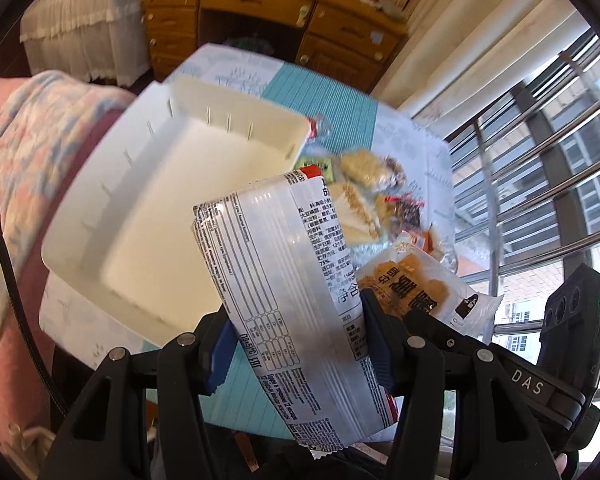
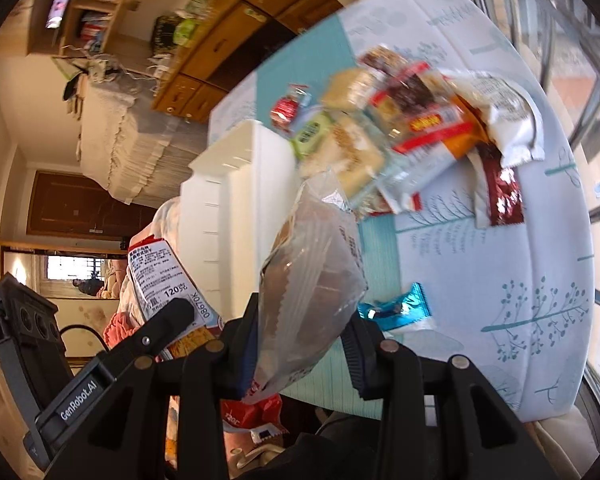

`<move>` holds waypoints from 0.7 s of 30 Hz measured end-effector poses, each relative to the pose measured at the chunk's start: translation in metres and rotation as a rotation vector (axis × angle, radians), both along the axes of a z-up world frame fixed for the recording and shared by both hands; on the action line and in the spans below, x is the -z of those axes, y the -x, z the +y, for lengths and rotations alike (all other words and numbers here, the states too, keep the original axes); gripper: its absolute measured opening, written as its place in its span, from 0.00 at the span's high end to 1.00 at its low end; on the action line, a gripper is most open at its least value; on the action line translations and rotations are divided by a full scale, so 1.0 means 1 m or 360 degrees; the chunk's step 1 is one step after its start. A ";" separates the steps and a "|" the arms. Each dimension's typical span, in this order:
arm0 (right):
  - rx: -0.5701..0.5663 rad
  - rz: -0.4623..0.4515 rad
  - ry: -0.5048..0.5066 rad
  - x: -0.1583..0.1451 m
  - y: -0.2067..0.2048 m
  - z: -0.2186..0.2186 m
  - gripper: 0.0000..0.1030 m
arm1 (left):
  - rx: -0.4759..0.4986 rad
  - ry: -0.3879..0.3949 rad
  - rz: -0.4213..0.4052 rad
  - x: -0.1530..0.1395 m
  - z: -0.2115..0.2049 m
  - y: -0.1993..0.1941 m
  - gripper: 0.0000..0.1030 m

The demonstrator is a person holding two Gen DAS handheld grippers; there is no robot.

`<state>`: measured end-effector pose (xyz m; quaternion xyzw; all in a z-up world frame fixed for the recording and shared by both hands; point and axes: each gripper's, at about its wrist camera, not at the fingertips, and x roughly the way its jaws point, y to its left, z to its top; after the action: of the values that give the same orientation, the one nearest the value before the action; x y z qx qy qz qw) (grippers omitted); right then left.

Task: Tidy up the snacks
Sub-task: 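Carry both snacks over the white tray and open both grippers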

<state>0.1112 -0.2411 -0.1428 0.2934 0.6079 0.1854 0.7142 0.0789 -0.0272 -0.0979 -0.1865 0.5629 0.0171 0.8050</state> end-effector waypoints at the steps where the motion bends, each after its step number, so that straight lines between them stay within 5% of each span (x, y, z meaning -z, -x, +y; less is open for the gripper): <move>1: -0.0001 -0.0039 0.0002 -0.006 0.002 0.006 0.64 | 0.0010 0.0002 -0.0033 -0.005 0.007 0.001 0.46; 10: -0.0031 -0.0318 0.0024 -0.044 0.009 0.062 0.64 | 0.0121 -0.0076 -0.0264 -0.034 0.063 0.004 0.46; 21: -0.0092 -0.0620 0.0231 -0.065 0.010 0.145 0.64 | 0.0318 -0.0164 -0.0371 -0.033 0.138 -0.008 0.46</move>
<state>0.1015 -0.0957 -0.0774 0.1821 0.4782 0.2149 0.8319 0.0874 0.1104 -0.0647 -0.0887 0.4799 -0.0560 0.8711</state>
